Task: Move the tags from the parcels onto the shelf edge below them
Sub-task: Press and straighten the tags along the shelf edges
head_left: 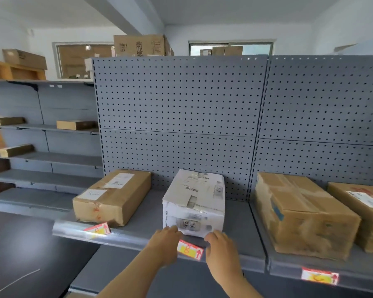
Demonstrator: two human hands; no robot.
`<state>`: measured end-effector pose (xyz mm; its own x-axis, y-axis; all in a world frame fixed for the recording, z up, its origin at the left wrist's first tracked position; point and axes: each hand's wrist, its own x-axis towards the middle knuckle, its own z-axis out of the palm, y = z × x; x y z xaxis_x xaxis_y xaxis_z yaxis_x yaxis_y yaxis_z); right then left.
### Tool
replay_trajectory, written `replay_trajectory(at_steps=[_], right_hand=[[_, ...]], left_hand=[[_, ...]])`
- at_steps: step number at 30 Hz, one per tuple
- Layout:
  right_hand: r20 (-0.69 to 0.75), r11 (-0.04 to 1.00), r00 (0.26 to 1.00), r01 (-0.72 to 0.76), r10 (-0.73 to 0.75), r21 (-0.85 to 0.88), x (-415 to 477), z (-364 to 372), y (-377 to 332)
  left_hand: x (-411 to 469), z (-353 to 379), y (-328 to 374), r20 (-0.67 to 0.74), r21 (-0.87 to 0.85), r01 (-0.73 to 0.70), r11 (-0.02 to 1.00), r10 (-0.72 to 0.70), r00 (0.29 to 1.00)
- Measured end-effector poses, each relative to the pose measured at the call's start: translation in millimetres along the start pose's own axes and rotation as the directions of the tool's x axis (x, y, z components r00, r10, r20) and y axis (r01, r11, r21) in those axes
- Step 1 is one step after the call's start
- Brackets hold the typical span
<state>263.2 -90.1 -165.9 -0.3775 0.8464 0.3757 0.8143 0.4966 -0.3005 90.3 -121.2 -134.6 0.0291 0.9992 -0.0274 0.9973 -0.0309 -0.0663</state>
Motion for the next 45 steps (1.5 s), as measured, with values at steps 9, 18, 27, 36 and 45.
replay_trajectory(at_steps=[9, 18, 27, 36, 45], right_hand=[[-0.002, 0.997, 0.999, -0.05, 0.05, -0.053, -6, 2, -8], [0.042, 0.997, 0.999, -0.006, 0.01, -0.083, -13, 8, -24], [0.138, 0.993, 0.99, 0.026, -0.01, -0.111, -16, 16, -33], [0.203, 0.985, 0.979, 0.053, -0.019, -0.164, -16, 18, -35], [0.204, 0.982, 0.978, 0.079, -0.043, -0.172, -17, 16, -33]], left_hand=[[1, 6, 1, -0.012, -0.098, -0.091, 0.991, 0.091, 0.996], [-5, 24, -6, 0.004, -0.146, -0.101, 0.984, 0.103, 0.995], [-7, 27, -4, -0.031, -0.132, -0.102, 0.986, 0.098, 0.995], [-23, 33, -15, -0.045, -0.116, -0.079, 0.99, 0.074, 0.996], [-32, 29, -18, -0.027, -0.109, -0.067, 0.992, 0.064, 0.998]])
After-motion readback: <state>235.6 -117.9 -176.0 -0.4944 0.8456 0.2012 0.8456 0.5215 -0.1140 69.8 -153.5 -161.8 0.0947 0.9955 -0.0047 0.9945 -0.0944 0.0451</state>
